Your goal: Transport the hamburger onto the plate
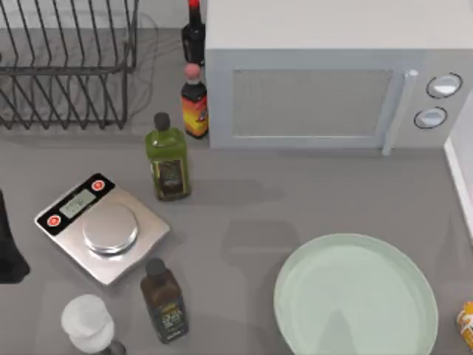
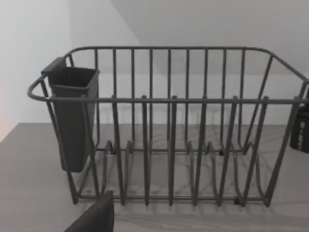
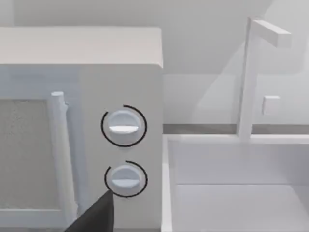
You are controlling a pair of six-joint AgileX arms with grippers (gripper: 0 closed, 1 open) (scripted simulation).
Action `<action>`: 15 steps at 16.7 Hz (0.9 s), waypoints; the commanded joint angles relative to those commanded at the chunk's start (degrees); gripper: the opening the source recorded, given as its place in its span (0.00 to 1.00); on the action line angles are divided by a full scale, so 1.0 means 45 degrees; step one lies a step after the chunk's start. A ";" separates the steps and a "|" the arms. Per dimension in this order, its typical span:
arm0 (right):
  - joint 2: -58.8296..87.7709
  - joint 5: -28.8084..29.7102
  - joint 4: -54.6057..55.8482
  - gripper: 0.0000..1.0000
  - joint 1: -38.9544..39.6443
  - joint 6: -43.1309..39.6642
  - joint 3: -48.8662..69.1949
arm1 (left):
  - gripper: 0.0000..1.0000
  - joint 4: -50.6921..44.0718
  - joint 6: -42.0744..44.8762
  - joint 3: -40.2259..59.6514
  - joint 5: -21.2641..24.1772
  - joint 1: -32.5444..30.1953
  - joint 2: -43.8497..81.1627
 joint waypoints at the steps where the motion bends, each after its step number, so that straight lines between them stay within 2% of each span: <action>1: 0.0000 0.0000 0.0000 1.00 0.0000 0.0000 0.0000 | 1.00 0.0000 0.0000 0.0000 0.0000 0.0000 0.0000; 7: 0.2068 -0.0028 -0.1778 1.00 0.0474 0.0243 0.1424 | 1.00 0.0000 0.0000 0.0000 0.0000 0.0000 0.0000; 15: 1.0499 0.0047 -0.7744 1.00 0.1854 0.0971 0.5774 | 1.00 0.0000 0.0000 0.0000 0.0000 0.0000 0.0000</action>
